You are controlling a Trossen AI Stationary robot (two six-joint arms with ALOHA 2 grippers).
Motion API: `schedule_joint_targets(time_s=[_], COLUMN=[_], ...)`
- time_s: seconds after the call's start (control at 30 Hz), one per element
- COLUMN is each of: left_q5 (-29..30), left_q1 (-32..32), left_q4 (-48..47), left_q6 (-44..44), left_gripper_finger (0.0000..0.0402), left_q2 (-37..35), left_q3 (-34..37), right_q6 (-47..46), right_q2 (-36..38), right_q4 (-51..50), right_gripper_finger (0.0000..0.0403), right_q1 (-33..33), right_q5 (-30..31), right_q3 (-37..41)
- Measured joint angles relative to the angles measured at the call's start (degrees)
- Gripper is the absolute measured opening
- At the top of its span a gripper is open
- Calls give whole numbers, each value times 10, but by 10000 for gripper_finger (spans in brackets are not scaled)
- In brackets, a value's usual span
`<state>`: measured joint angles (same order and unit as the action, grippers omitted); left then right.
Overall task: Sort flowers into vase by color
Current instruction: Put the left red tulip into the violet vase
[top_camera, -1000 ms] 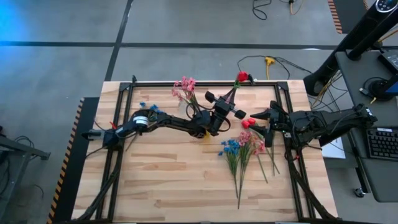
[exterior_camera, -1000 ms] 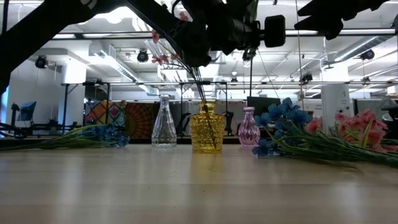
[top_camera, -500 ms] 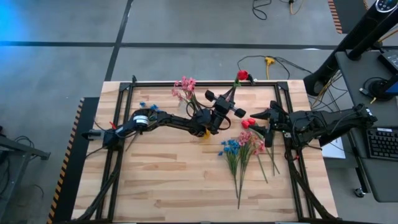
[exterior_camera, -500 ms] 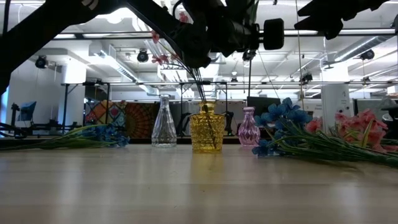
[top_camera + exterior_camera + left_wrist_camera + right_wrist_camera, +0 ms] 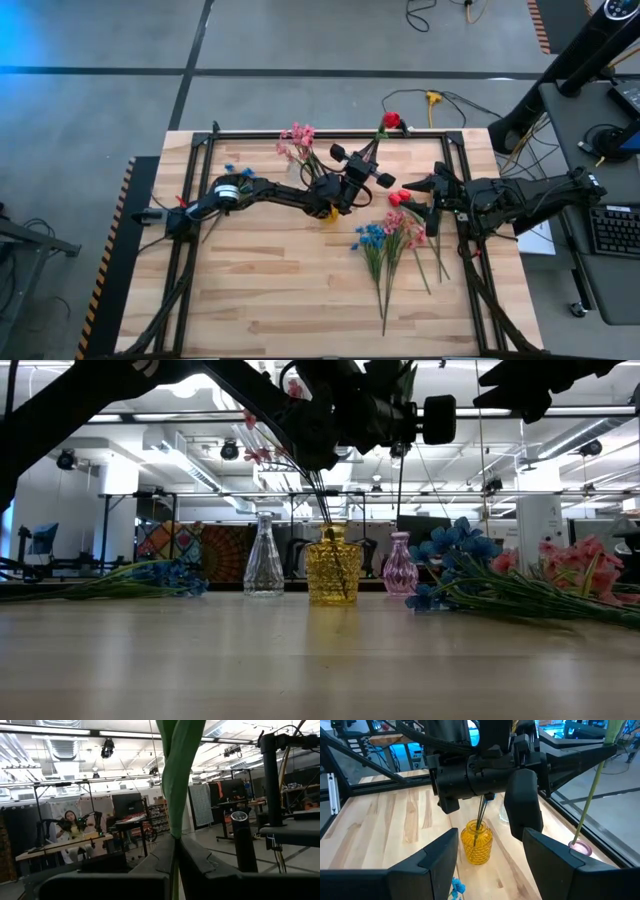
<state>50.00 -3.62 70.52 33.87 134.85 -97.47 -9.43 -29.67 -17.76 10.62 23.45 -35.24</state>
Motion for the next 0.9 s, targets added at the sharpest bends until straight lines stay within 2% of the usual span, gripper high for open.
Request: schedule_joint_targets(time_s=[0.9], left_q5=[0], left_q1=[-5], left_q4=[-12], left_q6=[-23], left_gripper_finger=[0], left_q2=[0], left_q3=[0], right_q6=[2], right_q2=[0], right_q4=[0], right_gripper_finger=[215], right_q1=[0], right_q5=[0], right_q3=[0])
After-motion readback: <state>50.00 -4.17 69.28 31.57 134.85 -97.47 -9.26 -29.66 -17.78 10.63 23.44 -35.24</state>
